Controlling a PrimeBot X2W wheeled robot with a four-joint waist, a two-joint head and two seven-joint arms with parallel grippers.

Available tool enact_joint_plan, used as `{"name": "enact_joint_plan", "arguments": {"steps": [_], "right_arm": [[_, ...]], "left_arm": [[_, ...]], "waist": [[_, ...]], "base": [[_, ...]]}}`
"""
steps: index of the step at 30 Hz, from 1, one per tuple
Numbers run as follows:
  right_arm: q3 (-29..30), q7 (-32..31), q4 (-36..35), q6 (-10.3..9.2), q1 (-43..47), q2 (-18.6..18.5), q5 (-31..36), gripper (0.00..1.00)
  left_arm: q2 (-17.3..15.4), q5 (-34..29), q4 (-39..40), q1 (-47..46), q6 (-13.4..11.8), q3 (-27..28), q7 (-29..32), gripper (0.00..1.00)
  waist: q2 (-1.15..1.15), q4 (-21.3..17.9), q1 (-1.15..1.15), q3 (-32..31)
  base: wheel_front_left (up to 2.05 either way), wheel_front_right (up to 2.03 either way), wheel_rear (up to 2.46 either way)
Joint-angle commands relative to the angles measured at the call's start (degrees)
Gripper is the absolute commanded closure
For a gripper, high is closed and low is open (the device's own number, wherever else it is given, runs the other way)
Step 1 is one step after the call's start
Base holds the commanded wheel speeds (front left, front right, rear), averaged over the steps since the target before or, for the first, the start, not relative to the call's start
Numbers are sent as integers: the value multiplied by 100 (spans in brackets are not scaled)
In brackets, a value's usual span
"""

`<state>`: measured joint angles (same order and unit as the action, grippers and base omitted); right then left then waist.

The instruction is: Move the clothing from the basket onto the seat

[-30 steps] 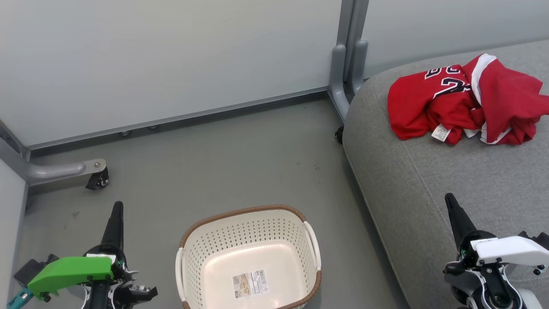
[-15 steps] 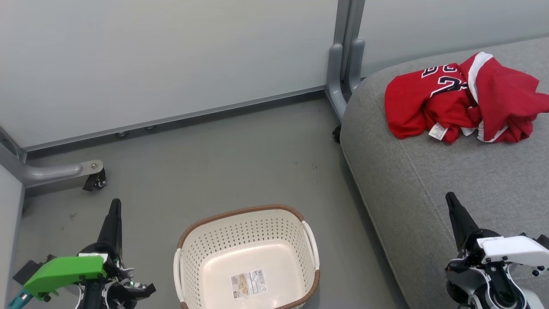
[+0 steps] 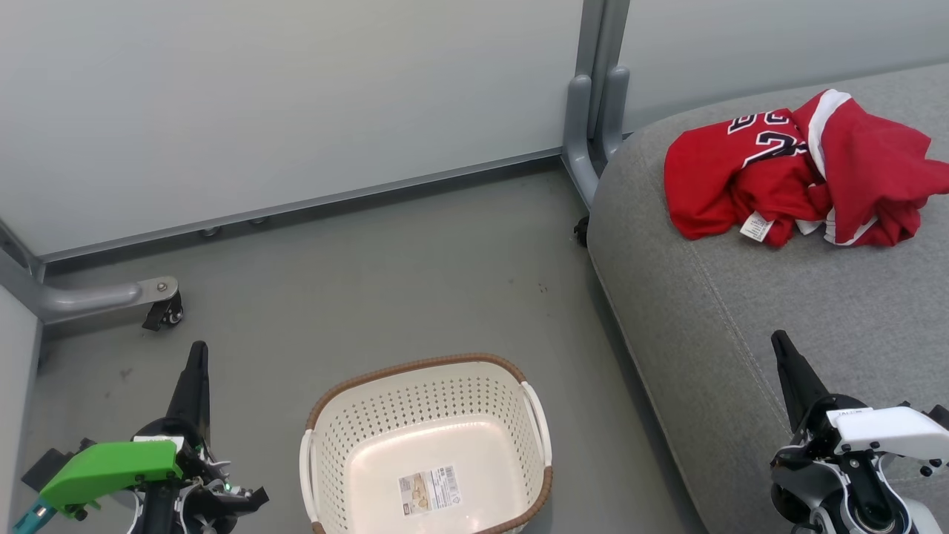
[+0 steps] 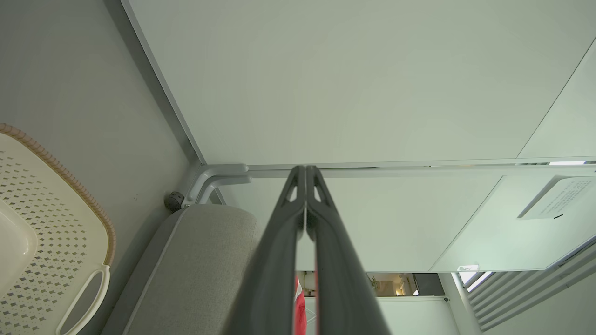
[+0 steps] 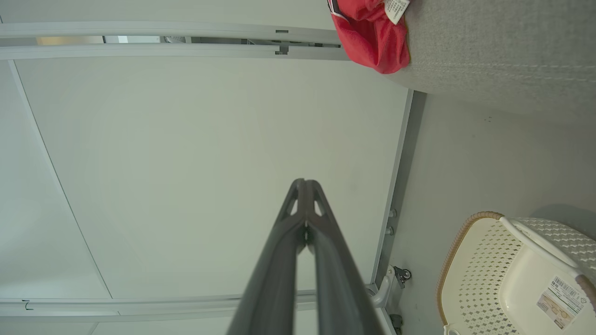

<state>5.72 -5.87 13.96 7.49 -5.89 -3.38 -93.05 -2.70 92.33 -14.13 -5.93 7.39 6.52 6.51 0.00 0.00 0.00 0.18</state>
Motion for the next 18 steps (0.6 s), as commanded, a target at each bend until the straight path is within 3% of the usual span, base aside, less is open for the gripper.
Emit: {"name": "enact_joint_plan", "arguments": {"steps": [1,18], "right_arm": [[18,-28,13,0,-51,-13,4,100],[34,-40,13,0,-52,0,23,100]], "left_arm": [[-33,17,13,-58,25,16,25,100],[-33,16,13,-58,25,15,25,100]], "waist": [[0,0,0,0],[0,0,0,0]], "base": [[0,0,0],[0,0,0]]}}
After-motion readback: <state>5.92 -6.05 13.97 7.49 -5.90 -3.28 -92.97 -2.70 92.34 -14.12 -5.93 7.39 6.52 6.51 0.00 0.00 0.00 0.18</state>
